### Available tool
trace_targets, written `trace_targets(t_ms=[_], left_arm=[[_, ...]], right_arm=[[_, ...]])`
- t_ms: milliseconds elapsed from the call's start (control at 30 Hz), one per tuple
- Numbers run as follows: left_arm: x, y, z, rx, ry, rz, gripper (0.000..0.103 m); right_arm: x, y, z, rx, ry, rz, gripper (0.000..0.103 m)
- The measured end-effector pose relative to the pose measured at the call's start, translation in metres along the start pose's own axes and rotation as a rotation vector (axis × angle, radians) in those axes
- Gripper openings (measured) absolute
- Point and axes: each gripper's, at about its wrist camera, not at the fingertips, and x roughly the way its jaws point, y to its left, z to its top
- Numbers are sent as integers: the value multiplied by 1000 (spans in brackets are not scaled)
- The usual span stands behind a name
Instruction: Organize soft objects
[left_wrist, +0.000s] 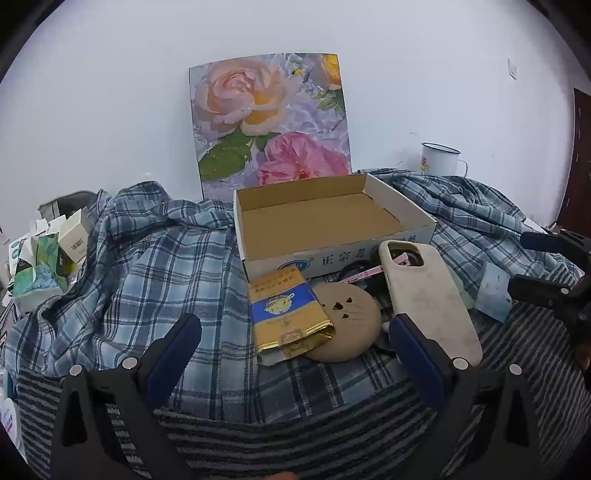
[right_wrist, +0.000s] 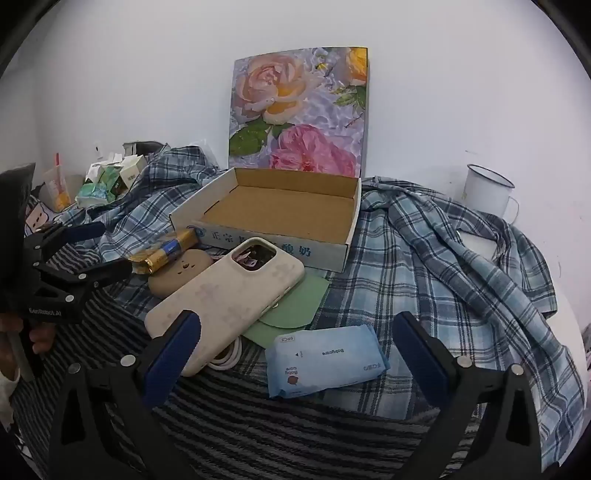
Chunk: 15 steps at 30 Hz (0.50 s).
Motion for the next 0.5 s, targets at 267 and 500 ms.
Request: trace_targets(t_ms=[267,500], left_arm=[[-8,3,-5,-6,-11,9,103],[7,6,-2,4,19,17,103]], right_arm=[[1,4,-4,3,0,1,103],[5,-4,-3,24,22,20,103]])
